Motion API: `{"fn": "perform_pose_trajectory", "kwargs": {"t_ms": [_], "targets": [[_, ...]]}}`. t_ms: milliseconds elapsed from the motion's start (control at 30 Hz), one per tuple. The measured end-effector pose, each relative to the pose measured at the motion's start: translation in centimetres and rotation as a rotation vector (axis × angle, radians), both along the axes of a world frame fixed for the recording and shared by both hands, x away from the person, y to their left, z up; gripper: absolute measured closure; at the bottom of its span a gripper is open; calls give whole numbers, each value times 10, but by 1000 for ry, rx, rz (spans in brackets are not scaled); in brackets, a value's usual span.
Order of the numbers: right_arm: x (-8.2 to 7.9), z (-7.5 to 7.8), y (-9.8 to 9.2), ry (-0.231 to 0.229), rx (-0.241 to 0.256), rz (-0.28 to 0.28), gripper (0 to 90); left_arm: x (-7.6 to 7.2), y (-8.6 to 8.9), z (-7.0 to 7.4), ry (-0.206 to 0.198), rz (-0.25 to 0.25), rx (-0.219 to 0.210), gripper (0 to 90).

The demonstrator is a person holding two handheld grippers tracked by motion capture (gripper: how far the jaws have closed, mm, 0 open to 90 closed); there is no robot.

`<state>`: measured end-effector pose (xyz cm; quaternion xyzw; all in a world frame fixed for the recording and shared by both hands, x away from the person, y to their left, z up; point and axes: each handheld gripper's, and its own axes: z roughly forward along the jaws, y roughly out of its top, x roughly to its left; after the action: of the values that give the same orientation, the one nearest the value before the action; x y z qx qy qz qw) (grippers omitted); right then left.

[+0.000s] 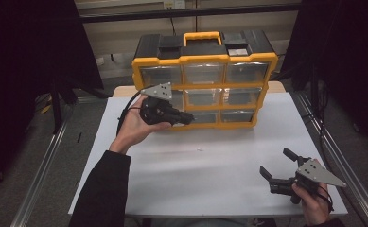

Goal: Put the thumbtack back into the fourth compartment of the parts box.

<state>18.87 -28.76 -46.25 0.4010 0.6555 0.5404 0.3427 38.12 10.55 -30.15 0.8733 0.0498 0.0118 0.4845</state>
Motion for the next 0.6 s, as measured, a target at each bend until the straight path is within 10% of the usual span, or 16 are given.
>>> {"fn": "perform_pose_trajectory", "kwargs": {"t_ms": [600], "targets": [[0, 0, 0, 0, 0, 1, 0, 22, 31, 25, -26, 102, 10, 859]]}}
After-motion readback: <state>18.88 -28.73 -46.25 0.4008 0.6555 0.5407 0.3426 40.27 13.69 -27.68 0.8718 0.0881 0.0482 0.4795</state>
